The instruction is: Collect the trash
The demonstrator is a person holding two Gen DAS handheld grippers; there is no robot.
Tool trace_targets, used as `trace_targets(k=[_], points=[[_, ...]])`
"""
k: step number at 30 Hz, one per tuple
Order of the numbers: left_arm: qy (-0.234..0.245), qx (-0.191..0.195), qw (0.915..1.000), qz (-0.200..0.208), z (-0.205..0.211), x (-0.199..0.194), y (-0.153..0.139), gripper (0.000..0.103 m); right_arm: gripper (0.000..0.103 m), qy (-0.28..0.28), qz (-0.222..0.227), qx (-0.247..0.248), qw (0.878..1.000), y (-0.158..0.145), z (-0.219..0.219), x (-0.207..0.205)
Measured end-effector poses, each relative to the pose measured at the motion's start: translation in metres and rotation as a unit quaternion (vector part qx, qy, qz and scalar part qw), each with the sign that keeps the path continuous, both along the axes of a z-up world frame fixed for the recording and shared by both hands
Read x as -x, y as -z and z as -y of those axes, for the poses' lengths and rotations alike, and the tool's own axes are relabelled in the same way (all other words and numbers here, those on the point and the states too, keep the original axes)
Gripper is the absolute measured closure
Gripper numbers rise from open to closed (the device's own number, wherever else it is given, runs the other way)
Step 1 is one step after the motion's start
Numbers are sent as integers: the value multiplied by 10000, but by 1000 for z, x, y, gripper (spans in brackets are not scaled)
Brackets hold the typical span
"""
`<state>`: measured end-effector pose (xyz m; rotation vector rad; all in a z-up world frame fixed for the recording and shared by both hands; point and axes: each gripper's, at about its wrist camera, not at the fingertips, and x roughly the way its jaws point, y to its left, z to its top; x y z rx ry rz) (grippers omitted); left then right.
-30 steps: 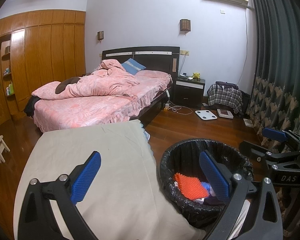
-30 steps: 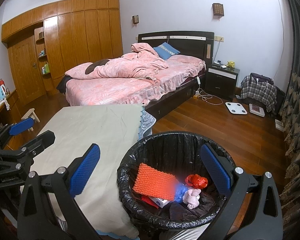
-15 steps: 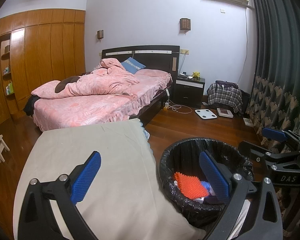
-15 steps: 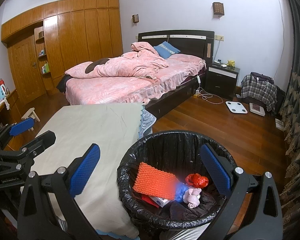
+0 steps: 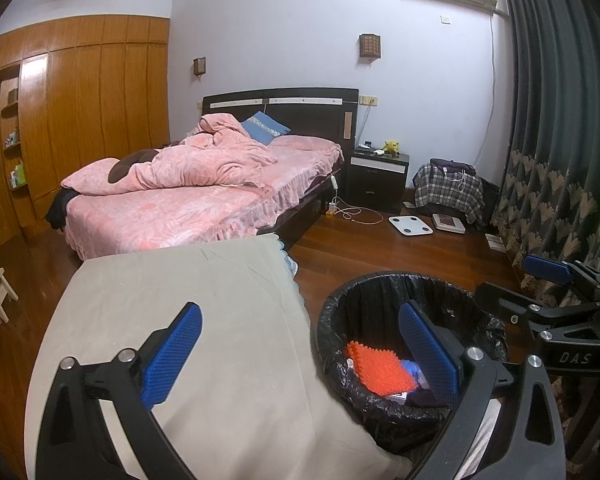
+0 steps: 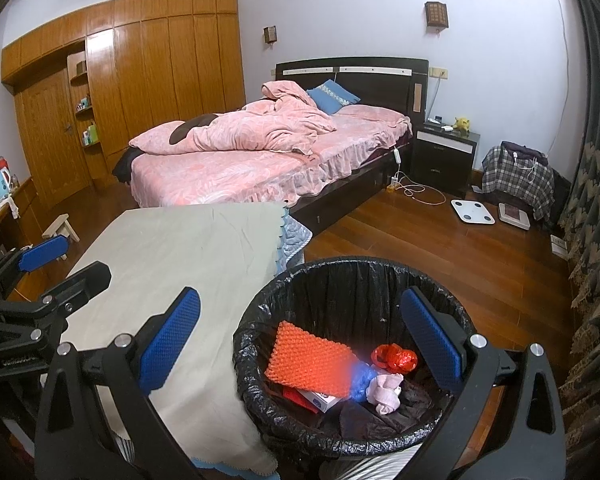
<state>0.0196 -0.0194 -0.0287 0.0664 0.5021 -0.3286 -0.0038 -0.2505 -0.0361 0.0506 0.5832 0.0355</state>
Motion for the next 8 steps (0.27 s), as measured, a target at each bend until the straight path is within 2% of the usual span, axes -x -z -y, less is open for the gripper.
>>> trace_targets(k=[8], points=[[-18,-14,10000,-37,3,2,8,6,5,-4,-3,-3,10000,-1,0,-1]])
